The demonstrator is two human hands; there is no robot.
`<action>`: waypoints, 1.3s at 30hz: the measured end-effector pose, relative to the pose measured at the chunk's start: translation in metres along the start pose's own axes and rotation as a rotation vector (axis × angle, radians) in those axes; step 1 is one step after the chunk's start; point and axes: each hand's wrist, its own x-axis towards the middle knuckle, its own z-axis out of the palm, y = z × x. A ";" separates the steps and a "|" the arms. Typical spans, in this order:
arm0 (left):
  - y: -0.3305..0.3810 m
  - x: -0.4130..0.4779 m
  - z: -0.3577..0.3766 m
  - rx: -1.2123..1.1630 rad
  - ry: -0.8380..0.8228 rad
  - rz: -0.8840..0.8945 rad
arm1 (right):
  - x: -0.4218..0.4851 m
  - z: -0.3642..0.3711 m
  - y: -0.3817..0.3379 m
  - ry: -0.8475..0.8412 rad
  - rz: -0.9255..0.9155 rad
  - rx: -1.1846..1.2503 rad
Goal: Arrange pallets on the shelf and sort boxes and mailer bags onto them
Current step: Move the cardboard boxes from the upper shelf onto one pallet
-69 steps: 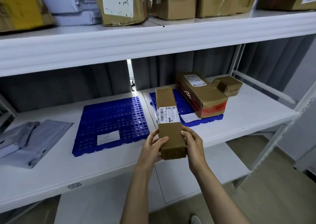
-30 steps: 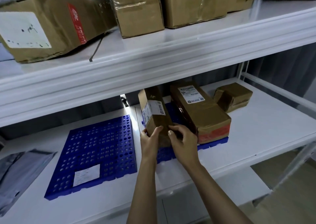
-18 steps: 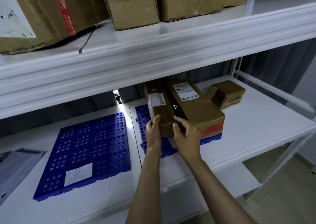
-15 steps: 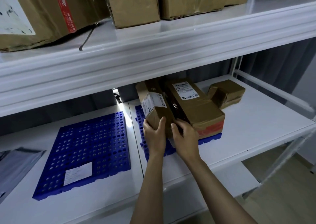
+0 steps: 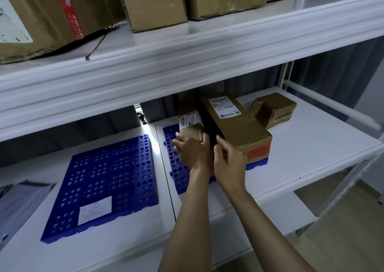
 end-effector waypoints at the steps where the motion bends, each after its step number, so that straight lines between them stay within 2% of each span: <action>1: -0.001 -0.003 0.002 0.014 -0.002 0.001 | 0.002 -0.005 -0.003 0.051 -0.021 0.007; 4: -0.005 -0.014 0.007 0.026 -0.030 0.027 | 0.012 -0.018 -0.006 0.168 -0.090 -0.040; 7: -0.008 -0.020 0.009 0.002 -0.086 0.073 | 0.023 -0.023 0.006 0.205 -0.093 -0.198; 11: -0.015 -0.021 0.010 -0.062 -0.120 0.139 | 0.031 -0.025 0.030 0.128 0.023 -0.346; 14: -0.020 -0.018 0.006 -0.193 -0.146 0.159 | 0.033 -0.026 0.045 0.067 0.028 -0.403; 17: -0.027 -0.011 0.001 -0.333 -0.197 0.140 | 0.032 -0.029 0.046 0.064 0.003 -0.364; 20: -0.031 -0.012 -0.011 -0.374 -0.206 0.150 | 0.032 -0.033 0.044 0.068 0.009 -0.305; 28: -0.047 -0.036 -0.025 -0.261 -0.253 0.274 | 0.009 -0.039 0.035 0.118 -0.001 -0.266; 35: -0.044 -0.059 -0.036 -0.064 -0.432 0.426 | -0.017 -0.046 0.026 0.030 -0.015 -0.297; 39: -0.044 -0.068 -0.047 -0.044 -0.411 0.506 | -0.032 -0.057 0.017 0.030 -0.039 -0.281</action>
